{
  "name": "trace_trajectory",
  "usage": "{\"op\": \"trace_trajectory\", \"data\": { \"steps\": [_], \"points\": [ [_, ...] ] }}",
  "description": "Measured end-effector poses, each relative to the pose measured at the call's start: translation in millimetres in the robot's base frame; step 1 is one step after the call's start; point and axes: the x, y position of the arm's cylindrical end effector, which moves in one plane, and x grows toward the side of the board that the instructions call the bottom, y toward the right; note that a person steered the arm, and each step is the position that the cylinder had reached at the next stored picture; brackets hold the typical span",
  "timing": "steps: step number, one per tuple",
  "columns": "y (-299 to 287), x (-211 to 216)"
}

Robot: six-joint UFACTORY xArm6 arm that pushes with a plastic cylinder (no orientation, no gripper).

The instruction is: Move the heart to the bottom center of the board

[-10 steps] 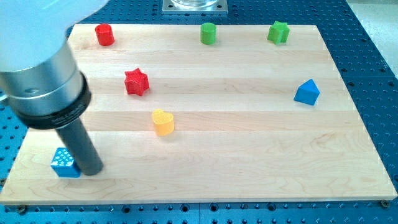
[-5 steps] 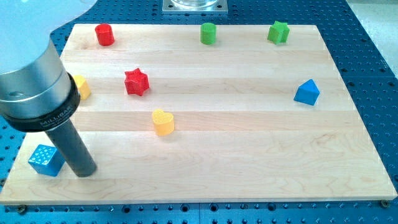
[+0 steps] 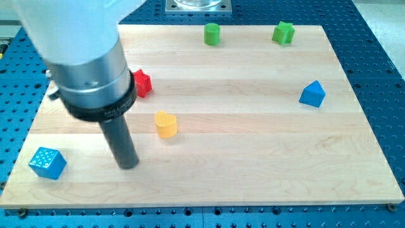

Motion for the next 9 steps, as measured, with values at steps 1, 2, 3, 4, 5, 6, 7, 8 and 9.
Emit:
{"op": "trace_trajectory", "data": {
  "steps": [1,2,3,4,5,6,7,8,9],
  "points": [
    [19.7,-49.9],
    [55.2,-81.5],
    [66.3,-89.6],
    [92.5,-52.5],
    [107.5,-20.8],
    [116.7,-49.8],
    [155.6,-36.5],
    [173.7,-18.1],
    [139.3,-10.3]
  ]
}}
